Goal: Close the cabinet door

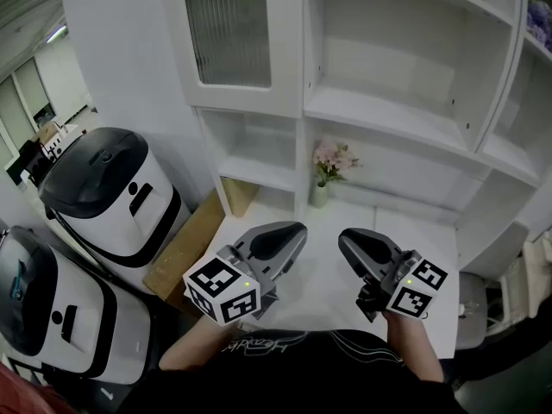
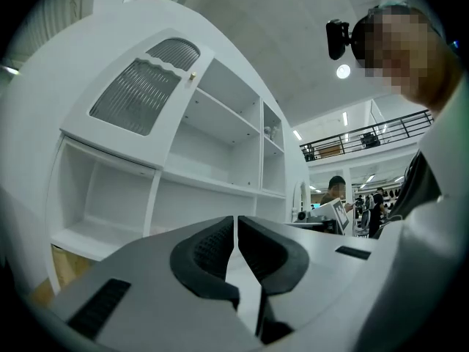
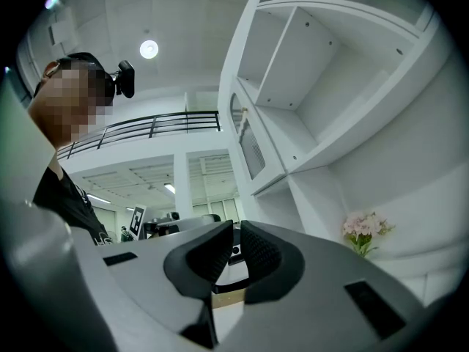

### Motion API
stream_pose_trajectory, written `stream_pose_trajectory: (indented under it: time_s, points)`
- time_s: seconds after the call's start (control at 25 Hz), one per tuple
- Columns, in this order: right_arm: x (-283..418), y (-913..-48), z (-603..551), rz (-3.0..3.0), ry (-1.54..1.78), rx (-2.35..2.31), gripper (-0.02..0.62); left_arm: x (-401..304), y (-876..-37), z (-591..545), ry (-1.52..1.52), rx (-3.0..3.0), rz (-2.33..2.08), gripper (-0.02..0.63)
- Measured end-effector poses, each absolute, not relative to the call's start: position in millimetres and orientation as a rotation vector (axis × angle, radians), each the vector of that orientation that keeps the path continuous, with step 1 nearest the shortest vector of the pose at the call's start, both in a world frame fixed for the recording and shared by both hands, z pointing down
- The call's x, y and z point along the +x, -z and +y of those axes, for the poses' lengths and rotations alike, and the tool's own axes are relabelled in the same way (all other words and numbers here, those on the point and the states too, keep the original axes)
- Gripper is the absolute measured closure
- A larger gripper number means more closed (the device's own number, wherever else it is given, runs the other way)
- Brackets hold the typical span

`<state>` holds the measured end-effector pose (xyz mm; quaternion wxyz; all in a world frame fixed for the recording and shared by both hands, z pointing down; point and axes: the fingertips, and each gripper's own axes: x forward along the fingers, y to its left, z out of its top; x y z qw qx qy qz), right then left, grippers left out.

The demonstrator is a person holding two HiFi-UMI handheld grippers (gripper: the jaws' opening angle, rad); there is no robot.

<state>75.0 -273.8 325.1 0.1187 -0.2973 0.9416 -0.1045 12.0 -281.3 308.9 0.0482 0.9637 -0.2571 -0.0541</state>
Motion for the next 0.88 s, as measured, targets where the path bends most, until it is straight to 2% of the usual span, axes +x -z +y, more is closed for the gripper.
stream_pose_trajectory:
  time_s: [0.88]
  points:
    - [98, -352, -282, 2.715, 0.418, -0.968, 0.535, 32, -335, -293, 0.099, 2.888, -0.745, 0.571]
